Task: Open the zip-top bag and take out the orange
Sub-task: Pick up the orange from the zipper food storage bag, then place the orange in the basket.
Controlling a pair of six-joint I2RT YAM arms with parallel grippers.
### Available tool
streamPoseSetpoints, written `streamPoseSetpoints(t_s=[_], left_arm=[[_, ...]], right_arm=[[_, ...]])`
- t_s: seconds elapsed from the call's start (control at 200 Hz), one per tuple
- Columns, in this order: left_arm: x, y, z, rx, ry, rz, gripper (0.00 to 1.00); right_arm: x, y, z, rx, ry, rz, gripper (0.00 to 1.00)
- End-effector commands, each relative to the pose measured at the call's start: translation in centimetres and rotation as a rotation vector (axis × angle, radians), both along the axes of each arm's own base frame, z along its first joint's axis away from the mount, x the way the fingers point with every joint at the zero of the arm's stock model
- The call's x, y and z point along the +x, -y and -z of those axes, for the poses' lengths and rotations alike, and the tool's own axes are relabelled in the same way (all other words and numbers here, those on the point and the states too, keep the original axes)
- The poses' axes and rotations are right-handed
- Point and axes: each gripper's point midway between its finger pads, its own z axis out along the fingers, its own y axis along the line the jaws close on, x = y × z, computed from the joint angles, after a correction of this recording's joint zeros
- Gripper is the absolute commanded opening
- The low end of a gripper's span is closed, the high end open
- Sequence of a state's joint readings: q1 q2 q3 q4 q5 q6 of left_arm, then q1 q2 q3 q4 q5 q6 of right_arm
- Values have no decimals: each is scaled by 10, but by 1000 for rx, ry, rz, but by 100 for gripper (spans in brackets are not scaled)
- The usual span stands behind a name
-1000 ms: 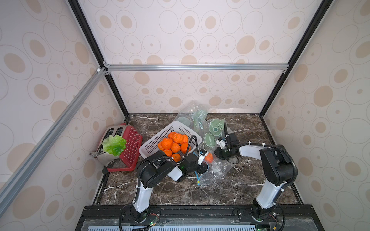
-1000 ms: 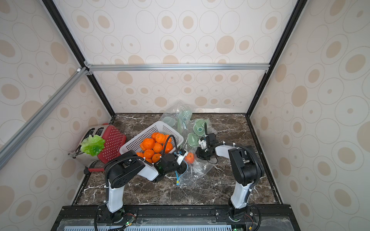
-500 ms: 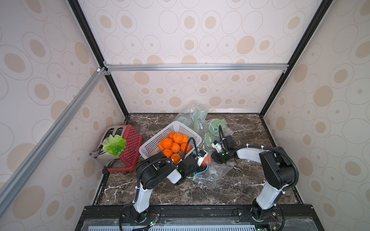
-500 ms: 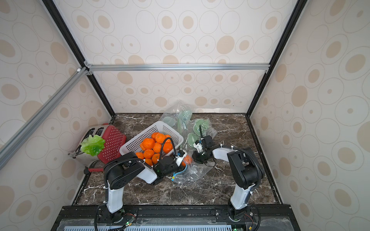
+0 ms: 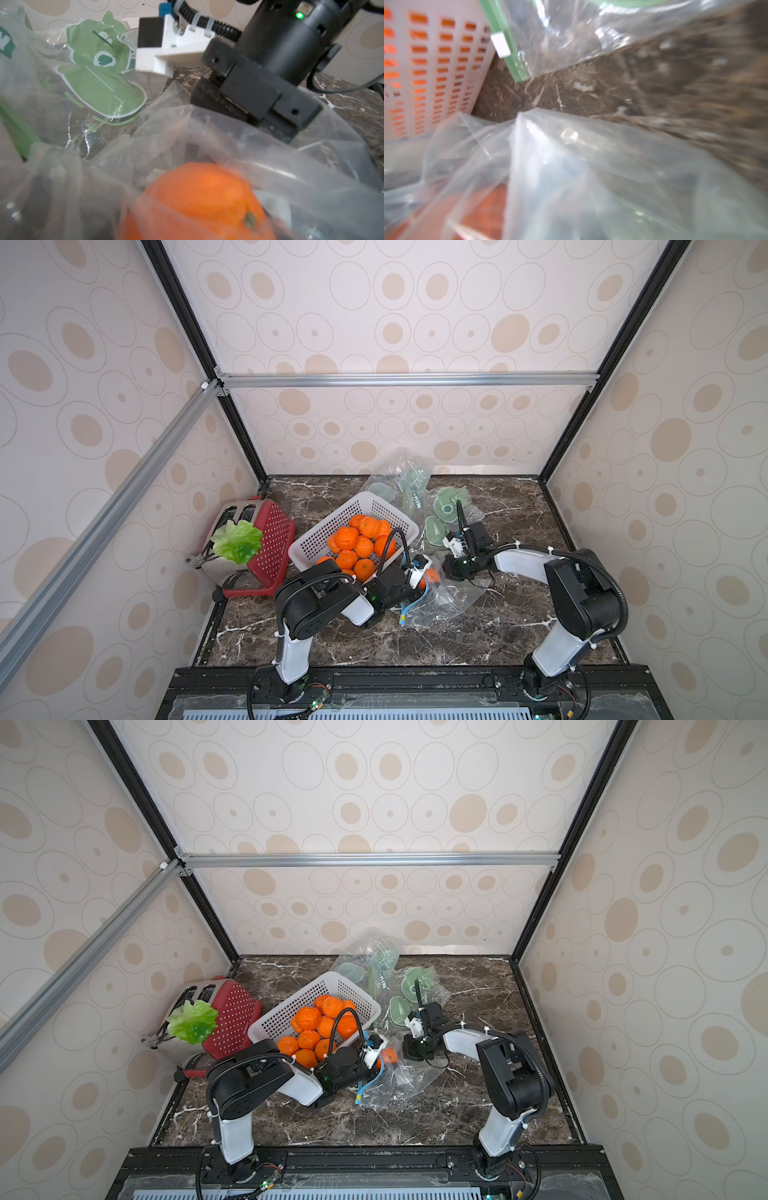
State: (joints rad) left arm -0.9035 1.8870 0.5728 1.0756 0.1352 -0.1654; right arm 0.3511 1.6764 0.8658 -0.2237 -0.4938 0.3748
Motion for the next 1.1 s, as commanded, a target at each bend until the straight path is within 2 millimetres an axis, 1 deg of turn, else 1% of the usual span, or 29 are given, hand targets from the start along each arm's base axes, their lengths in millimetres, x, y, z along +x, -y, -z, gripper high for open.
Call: streamPoseSetpoints(t_s=[0.0,0.075,0.11,0.125,0.16,0.24,0.356,0.421,0.471,0.521,0.591,0.646,0.691,0.766,0.866,0.926,0.976,1.016,1.092], left_arm=[[-3,-3,-20,-35,8,-17,43],[-8,-10,-21,-2,-32,-22,43],[-11,-13,-22,24,-55,-19,43],[-13,-14,-21,37,-67,-16,44],[-18,-15,-21,66,-93,-3,44],[-29,-27,-20,136,-155,6,45],[-45,-47,-31,166,-194,0,45],[-52,-57,-42,160,-192,-2,45],[-55,-66,-54,162,-190,-25,46],[-50,-76,-68,175,-171,-79,46],[-37,-93,-92,207,-115,-172,47],[-21,-109,-109,224,-72,-264,49],[-6,-124,-120,218,-73,-334,49],[19,-152,-128,180,-120,-444,49],[42,-190,-127,183,-143,-592,49],[51,-208,-122,183,-177,-652,49],[57,-216,-114,190,-207,-674,49],[60,-220,-106,200,-232,-683,51],[59,-222,-88,238,-281,-683,58]], right_arm=[[9,30,-6,-93,40,98,5],[12,50,-8,-147,56,160,2],[12,57,-8,-175,62,180,1],[16,68,-9,-186,63,216,0],[17,77,-8,-205,65,246,0],[18,98,-9,-251,66,309,0],[21,124,-14,-308,86,387,0],[23,132,-18,-305,102,423,0],[25,134,-21,-297,116,437,0],[26,133,-23,-292,122,435,0],[26,132,-25,-286,120,434,0],[26,132,-26,-284,124,436,0],[26,133,-27,-285,131,441,0],[25,135,-31,-291,137,448,4],[27,138,-38,-298,162,458,6],[29,139,-43,-302,176,466,11],[30,141,-48,-310,187,475,16],[31,143,-52,-317,197,480,23],[32,149,-60,-347,211,492,38]])
